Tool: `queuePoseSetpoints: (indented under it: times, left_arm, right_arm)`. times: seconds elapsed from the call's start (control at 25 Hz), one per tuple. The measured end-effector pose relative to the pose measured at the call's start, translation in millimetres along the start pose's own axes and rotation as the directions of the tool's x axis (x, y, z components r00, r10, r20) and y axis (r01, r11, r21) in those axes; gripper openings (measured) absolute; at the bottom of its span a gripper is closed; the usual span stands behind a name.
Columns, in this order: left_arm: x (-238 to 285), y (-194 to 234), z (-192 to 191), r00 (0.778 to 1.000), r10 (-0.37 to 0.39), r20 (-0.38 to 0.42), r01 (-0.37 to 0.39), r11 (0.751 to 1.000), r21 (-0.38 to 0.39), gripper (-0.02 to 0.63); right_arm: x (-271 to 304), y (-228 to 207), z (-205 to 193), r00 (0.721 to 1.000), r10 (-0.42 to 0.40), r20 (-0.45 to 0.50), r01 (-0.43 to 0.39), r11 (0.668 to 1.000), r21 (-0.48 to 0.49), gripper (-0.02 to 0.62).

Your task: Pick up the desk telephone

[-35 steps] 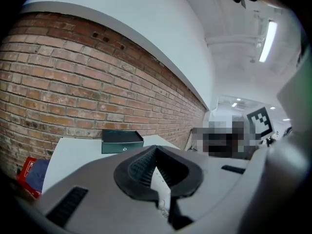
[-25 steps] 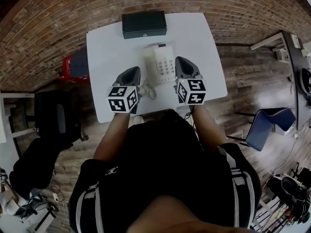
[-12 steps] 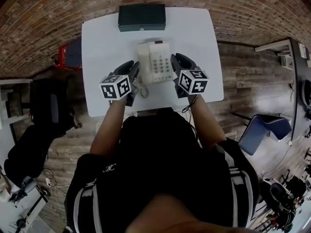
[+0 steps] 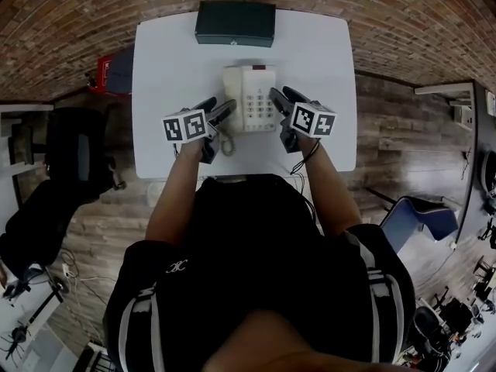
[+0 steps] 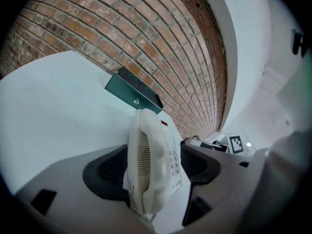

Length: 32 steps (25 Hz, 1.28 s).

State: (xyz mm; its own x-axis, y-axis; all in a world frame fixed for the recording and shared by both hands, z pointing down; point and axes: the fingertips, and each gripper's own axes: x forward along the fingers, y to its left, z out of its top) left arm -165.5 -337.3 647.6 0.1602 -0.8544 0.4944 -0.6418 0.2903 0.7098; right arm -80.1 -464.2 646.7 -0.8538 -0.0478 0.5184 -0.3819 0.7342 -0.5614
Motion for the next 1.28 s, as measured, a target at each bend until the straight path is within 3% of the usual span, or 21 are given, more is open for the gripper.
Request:
queuePoseSetpoints:
  times: [0.48, 0.68, 0.96, 1.28]
  left_arm:
    - [22.9, 14.4, -0.2, 0.999, 0.013, -0.031, -0.014, 0.999, -0.045, 0.324]
    - [28.9, 18.3, -3.8, 0.997, -0.068, -0.021, 0.065, 0.988, -0.14, 0.334]
    - [35.1, 14.5, -7.4, 0.984, -0.163, -0.066, 0.152, 0.977, -0.149, 0.334]
    - [34.7, 14.2, -10.3, 0.98, -0.151, -0.132, 0.128, 0.977, -0.17, 0.322]
  right_arm:
    - [29.7, -12.2, -17.9, 0.989, 0.09, -0.114, -0.075, 0.988, 0.134, 0.203]
    - [39.2, -15.6, -28.9, 0.98, 0.11, -0.164, -0.085, 0.984, 0.155, 0.204]
    - [43.8, -16.8, -32.9, 0.974, 0.152, -0.168, -0.11, 0.966, 0.235, 0.206]
    - [41.0, -14.0, -31.7, 0.973, 0.131, -0.191, -0.088, 0.972, 0.22, 0.204]
